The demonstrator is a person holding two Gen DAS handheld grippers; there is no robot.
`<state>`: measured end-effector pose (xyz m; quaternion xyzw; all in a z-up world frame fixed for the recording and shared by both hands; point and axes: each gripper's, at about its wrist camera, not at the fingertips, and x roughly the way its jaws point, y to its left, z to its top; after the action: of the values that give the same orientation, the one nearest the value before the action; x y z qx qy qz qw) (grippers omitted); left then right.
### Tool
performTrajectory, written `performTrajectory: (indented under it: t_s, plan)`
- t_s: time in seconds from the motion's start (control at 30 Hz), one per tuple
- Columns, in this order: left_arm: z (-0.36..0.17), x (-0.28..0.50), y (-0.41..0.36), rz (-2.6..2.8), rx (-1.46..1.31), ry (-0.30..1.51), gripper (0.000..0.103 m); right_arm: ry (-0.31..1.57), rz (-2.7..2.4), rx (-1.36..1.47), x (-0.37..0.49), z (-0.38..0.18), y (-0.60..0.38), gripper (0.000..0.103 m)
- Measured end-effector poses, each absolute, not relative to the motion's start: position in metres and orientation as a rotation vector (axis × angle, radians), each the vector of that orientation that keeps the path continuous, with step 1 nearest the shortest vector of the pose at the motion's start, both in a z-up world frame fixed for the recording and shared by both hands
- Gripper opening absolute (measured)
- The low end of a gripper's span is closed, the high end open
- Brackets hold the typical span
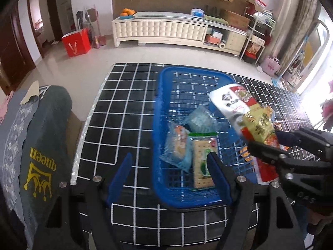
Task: Organize snacks
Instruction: 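Lower the tripe pack into the basket and open the right tool, then withdraw both open tools from the basket toward the remaining snacks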
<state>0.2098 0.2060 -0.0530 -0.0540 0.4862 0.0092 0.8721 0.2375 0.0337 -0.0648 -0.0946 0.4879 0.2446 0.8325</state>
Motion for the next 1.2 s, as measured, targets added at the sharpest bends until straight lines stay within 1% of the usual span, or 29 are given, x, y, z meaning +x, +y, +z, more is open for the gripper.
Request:
performTrajectory:
  t_s: [0.17, 0.37, 0.5, 0.6, 0.9, 1.2]
  plan:
    - [-0.062, 0.209, 0.220, 0.032, -0.131, 1.029, 0.072, 1.081, 0.512, -0.230, 0.243, -0.083, 0.048, 0.042]
    - [-0.068, 0.208, 0.224, 0.050, -0.137, 1.039, 0.072, 1.090, 0.480, -0.285, 0.243, -0.091, 0.054, 0.044]
    - [-0.067, 0.206, 0.220, 0.051, -0.127, 1.040, 0.072, 1.098, 0.491, -0.324, 0.237, -0.092, 0.055, 0.067]
    - [-0.066, 0.206, 0.215, 0.046, -0.118, 1.040, 0.072, 1.063, 0.461, -0.335, 0.230, -0.085, 0.047, 0.075]
    - [-0.052, 0.204, 0.175, 0.000, -0.072, 1.021, 0.072, 1.024, 0.413, -0.251, 0.219, -0.054, -0.006, 0.077]
    - [-0.028, 0.207, 0.104, -0.081, 0.005, 0.987, 0.072, 0.993, 0.336, -0.171, 0.209, -0.032, -0.073, 0.077]
